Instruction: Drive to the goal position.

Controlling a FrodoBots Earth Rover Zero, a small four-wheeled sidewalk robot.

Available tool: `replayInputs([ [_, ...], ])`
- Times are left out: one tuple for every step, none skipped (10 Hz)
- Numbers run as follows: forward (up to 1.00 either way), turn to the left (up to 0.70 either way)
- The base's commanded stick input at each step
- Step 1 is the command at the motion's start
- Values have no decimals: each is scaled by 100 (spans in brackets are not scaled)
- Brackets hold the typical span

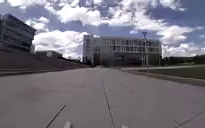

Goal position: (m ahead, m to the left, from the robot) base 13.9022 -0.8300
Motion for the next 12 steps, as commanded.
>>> replayInputs([
  [70,0],
  [70,0],
  [70,0],
  [70,0],
  [70,0],
  [70,0],
  [70,0],
  [70,0],
  [70,0],
  [70,0],
  [70,0],
  [70,0],
])
